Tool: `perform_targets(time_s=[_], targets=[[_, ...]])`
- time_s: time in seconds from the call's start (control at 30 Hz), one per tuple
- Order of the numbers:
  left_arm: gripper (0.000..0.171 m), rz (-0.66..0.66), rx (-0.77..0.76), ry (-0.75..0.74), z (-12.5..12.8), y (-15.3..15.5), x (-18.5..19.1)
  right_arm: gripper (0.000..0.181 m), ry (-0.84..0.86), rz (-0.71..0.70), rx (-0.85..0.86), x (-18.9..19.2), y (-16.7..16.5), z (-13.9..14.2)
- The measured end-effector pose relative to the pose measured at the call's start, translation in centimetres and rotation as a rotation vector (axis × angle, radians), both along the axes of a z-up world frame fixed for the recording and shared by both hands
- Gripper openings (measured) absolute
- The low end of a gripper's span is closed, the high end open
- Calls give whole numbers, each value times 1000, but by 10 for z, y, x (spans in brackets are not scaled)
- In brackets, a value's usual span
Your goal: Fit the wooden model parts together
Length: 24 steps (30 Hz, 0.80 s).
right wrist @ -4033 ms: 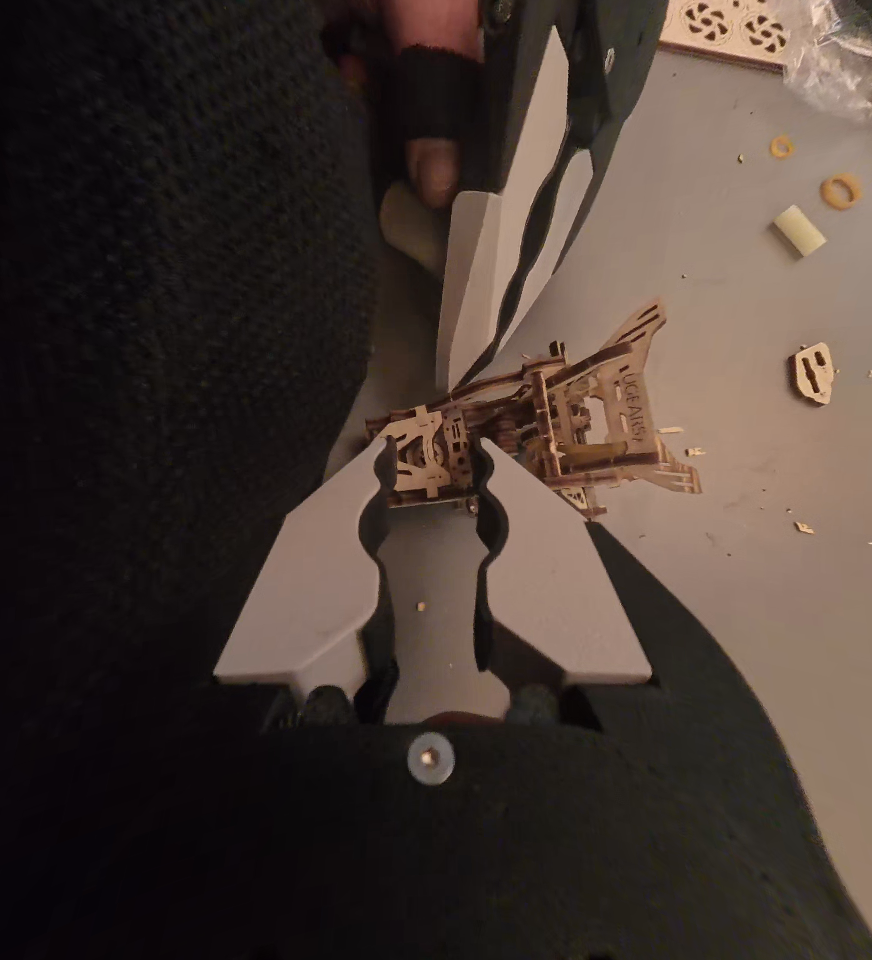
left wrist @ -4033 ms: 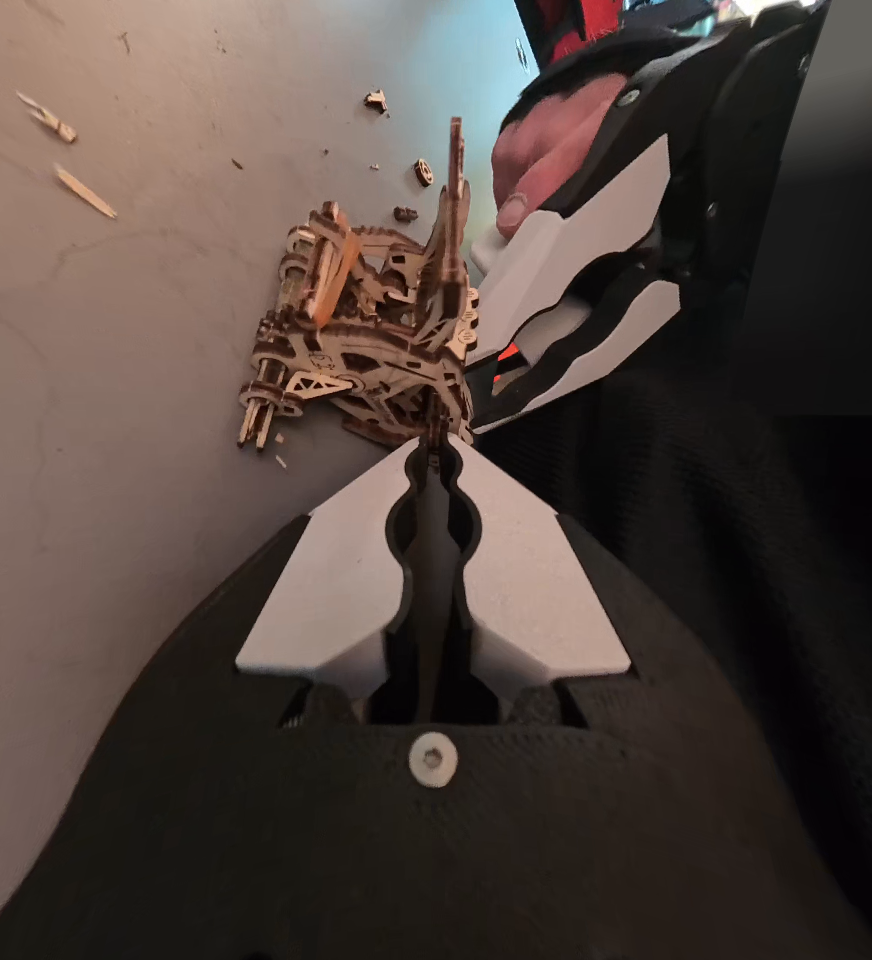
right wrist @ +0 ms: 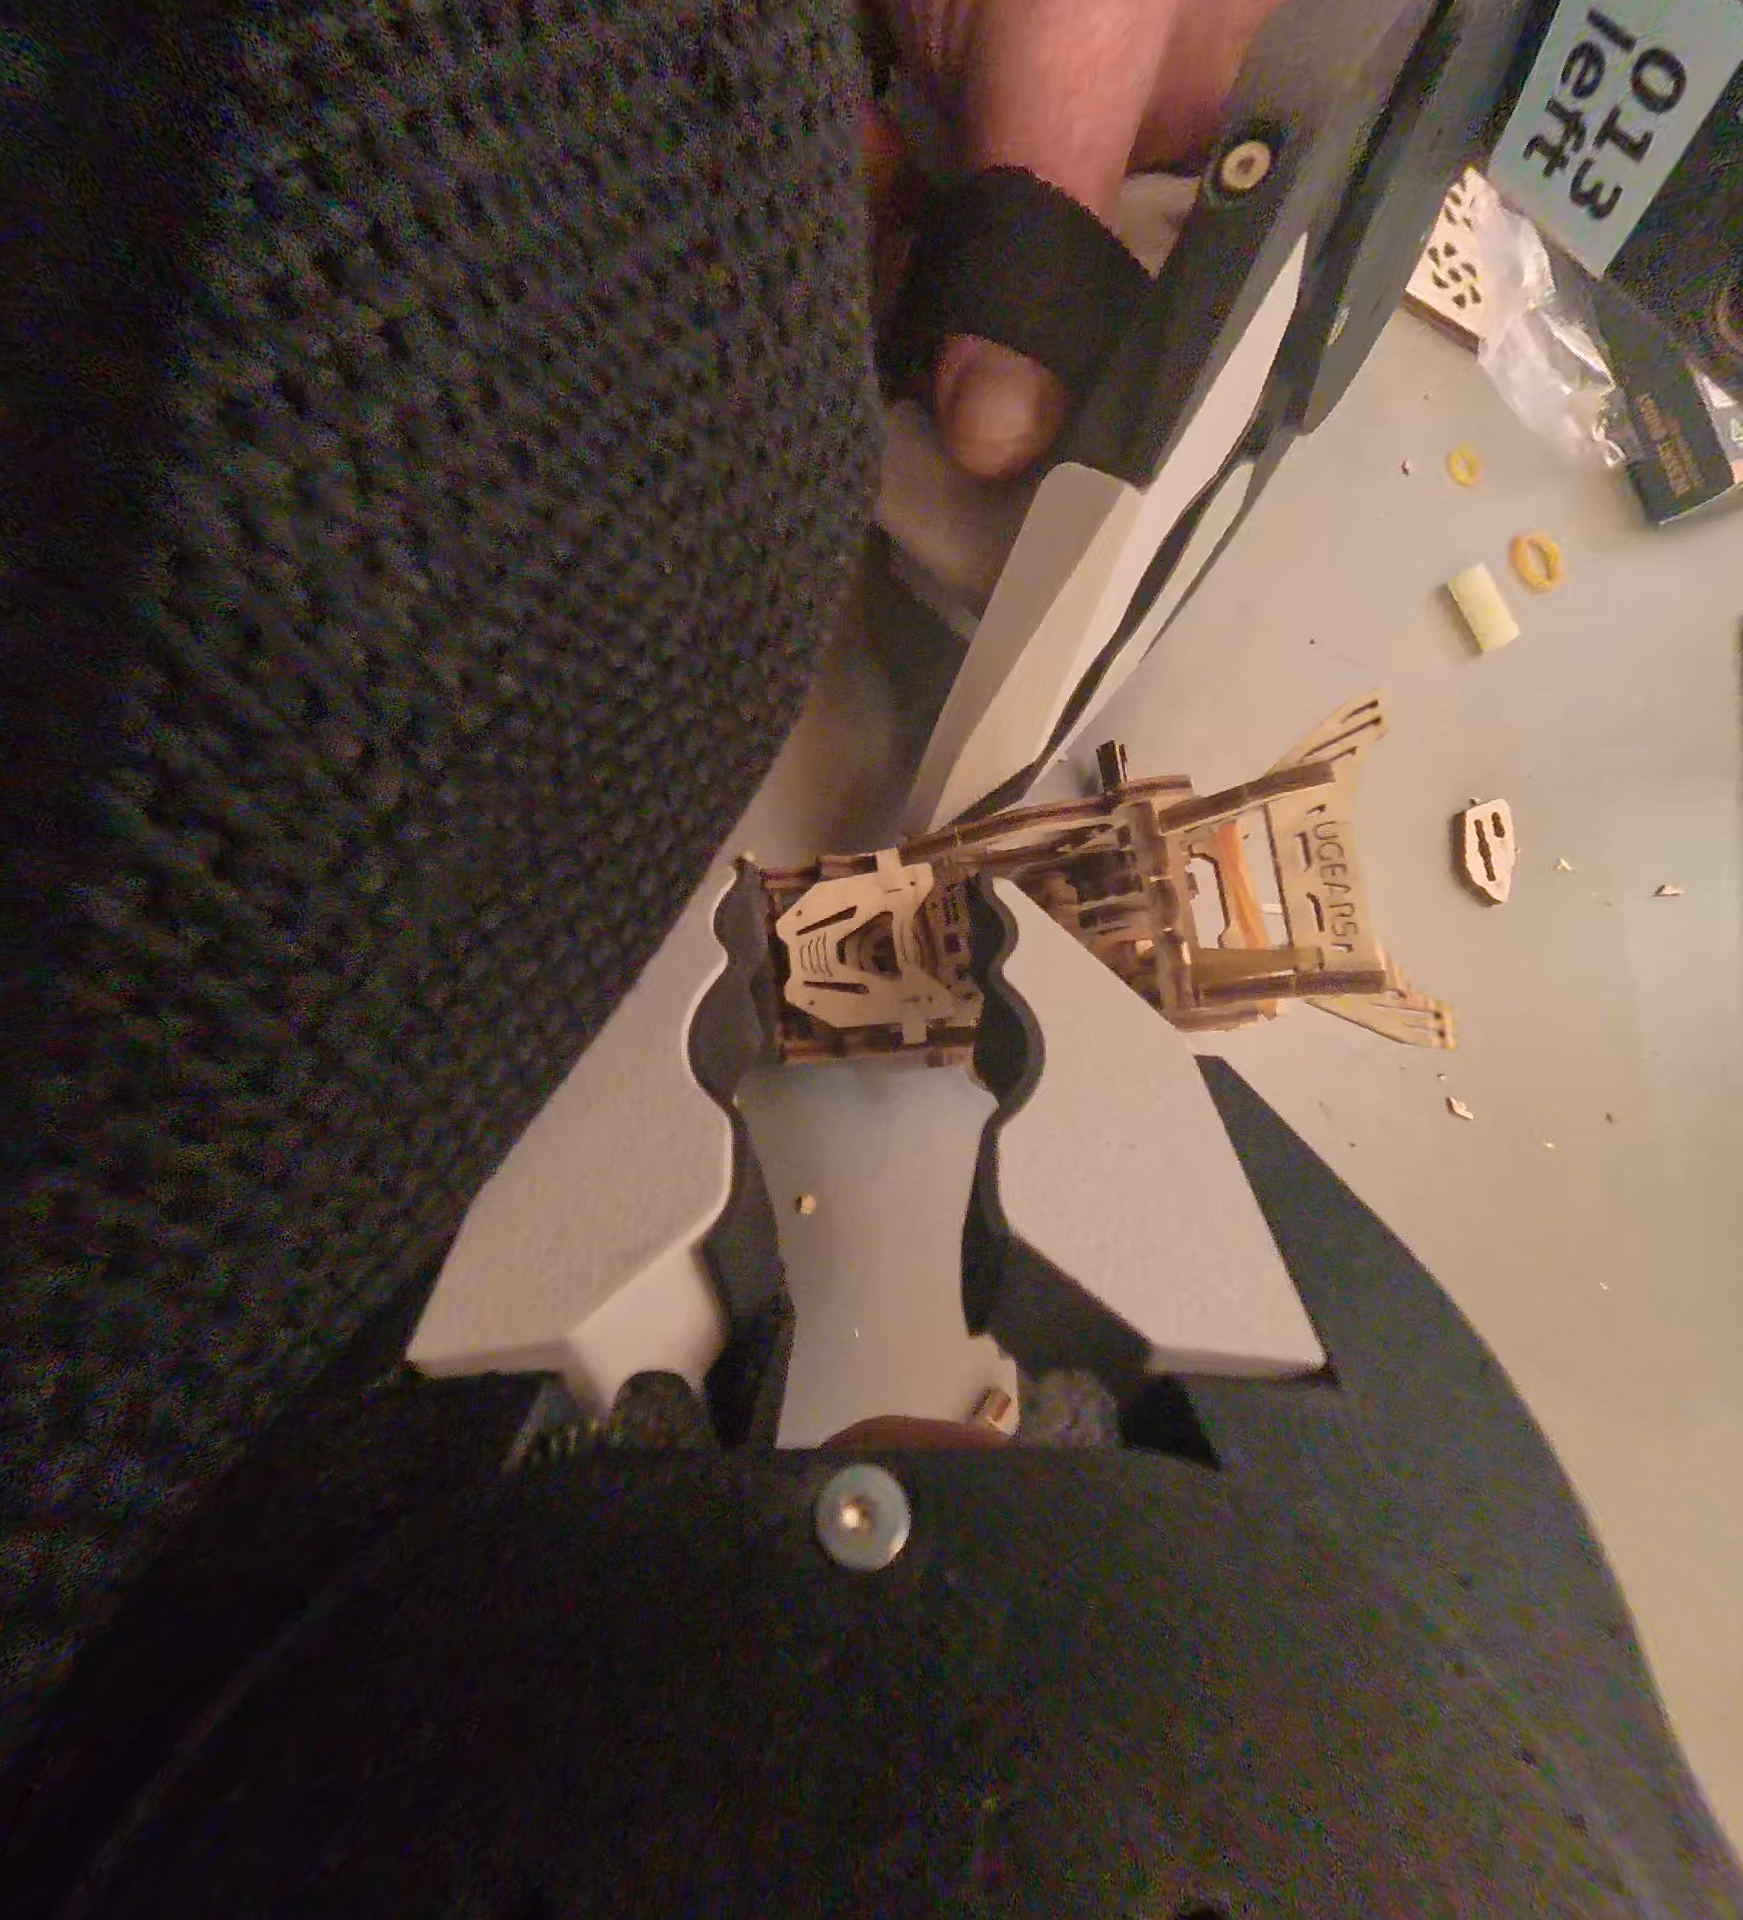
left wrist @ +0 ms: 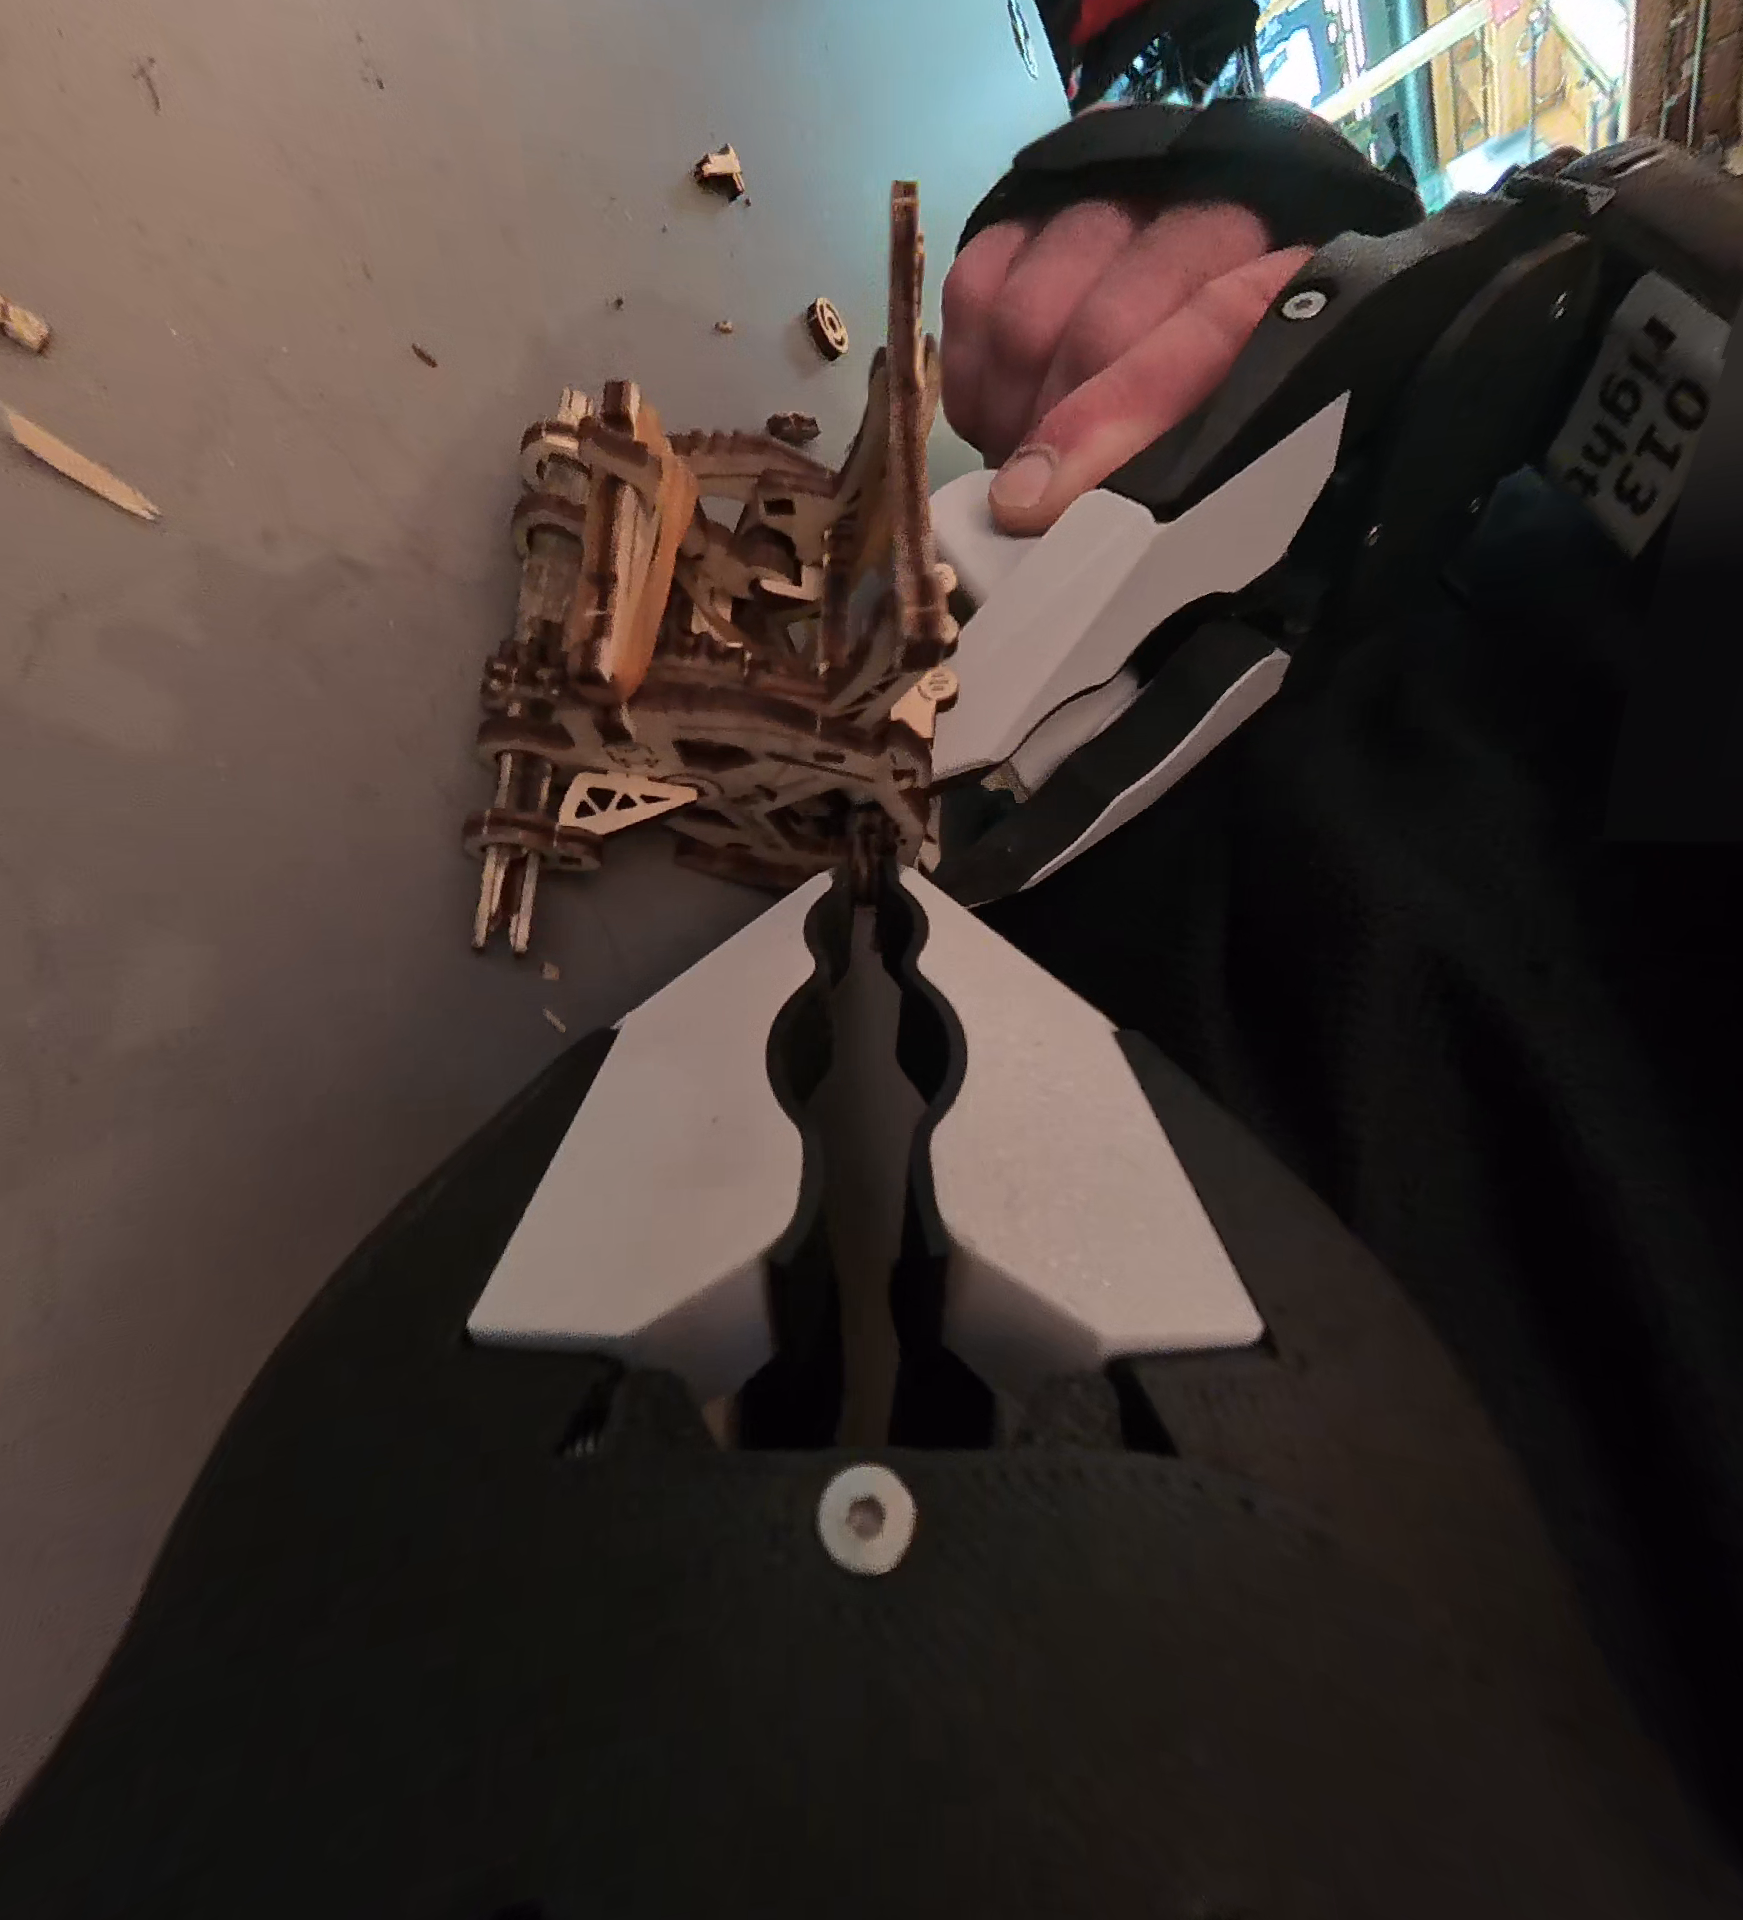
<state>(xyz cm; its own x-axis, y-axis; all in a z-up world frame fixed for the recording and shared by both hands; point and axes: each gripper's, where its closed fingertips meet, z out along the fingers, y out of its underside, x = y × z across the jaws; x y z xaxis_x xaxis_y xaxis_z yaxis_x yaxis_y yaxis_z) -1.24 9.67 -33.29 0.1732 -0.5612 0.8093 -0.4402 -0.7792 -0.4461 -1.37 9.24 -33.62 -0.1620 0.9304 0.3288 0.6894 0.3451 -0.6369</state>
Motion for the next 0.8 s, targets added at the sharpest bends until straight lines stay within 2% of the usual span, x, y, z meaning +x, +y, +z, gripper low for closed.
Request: perform_targets(time_s=[0.5, 0.8], targets=[[2, -14, -75, -10, 1, 1, -3, 38, 15, -19, -44, -3, 4, -1], [3, -24, -80, -15, 1, 7, -1, 34, 0, -24, 53, -3, 8, 0]])
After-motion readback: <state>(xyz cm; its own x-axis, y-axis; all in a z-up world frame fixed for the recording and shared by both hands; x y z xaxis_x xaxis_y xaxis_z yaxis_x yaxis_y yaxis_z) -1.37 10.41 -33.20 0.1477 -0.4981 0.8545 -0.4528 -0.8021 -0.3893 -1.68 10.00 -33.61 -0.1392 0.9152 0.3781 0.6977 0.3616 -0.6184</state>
